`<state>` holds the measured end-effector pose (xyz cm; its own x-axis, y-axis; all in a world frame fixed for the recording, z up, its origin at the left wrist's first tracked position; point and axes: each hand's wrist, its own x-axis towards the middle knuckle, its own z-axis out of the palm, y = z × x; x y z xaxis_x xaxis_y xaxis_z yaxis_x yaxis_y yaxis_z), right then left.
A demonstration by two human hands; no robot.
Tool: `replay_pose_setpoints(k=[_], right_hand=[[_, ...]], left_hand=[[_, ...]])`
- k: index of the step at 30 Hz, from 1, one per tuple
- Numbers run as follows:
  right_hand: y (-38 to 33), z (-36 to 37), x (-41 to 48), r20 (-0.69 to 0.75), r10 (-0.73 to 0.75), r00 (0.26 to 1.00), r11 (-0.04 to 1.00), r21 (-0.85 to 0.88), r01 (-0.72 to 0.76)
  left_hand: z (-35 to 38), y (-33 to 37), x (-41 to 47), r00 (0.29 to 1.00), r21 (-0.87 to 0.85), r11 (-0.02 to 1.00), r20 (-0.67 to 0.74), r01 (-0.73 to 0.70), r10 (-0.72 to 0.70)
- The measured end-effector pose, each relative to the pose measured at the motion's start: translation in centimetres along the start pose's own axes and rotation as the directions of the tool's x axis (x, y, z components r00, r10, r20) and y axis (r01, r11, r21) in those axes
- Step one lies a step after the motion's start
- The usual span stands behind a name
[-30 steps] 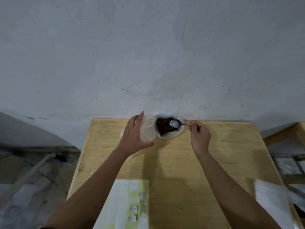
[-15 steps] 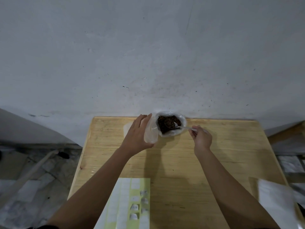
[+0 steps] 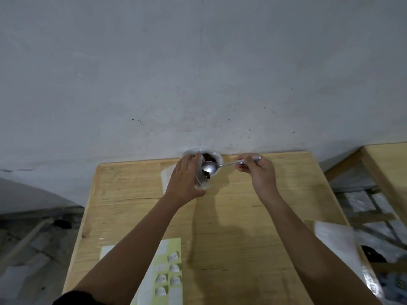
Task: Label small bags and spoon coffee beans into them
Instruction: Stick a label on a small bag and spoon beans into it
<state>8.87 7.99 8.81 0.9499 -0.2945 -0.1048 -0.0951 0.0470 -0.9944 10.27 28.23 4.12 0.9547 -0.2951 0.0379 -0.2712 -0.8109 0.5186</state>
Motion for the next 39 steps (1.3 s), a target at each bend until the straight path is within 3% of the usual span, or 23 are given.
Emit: replay_pose_setpoints(k=[6,11,15,19,22,27,33,39], right_hand=[[1.1,-0.9,0.1,-0.219,-0.026,0.975,0.999,0.015,0.030],[4.1,1.9,0.4,-0.115,-0.030,0.993,0.985,-0.173,0.009],[5.8,4.8,0.2,-0.125,-0.040,0.991,0.957,-0.290,0.002],[6.7,6.6,0.6,-0.219,0.149,0.964,0.977,-0.118,-0.178],[6.5,6.6,1.2,-0.293,0.331,0.897,0.943,0.109,-0.313],[5.6,4.6,1.3,-0.284,0.487,0.826,0.849,0.374,-0.372],[2.7,1.6,0.5,-0.213,0.363,0.907,0.891,0.364,-0.271],[1.2,-0.4,-1.0,-0.043,0.094,0.995,0.992,0.091,-0.090]], left_hand=[[-0.7,-1.3,-0.7,0.999,0.018,0.999,-0.024,0.037,-0.036],[-1.6,-3.2,-1.4,0.997,0.074,0.994,-0.013,0.074,-0.073],[-2.2,-4.0,-1.9,0.995,0.073,0.992,-0.010,0.104,-0.103],[-2.6,-4.7,-2.4,0.993,0.072,0.990,-0.004,0.119,-0.119],[-2.5,-5.0,-2.6,0.993,0.085,0.989,-0.004,0.120,-0.120],[-1.8,-4.6,-2.5,0.995,0.125,0.987,-0.006,0.104,-0.104],[-0.7,-2.9,-1.6,0.993,0.137,0.984,0.002,0.114,-0.116],[0.5,-0.1,-1.0,0.998,0.095,0.994,-0.027,0.050,-0.048]])
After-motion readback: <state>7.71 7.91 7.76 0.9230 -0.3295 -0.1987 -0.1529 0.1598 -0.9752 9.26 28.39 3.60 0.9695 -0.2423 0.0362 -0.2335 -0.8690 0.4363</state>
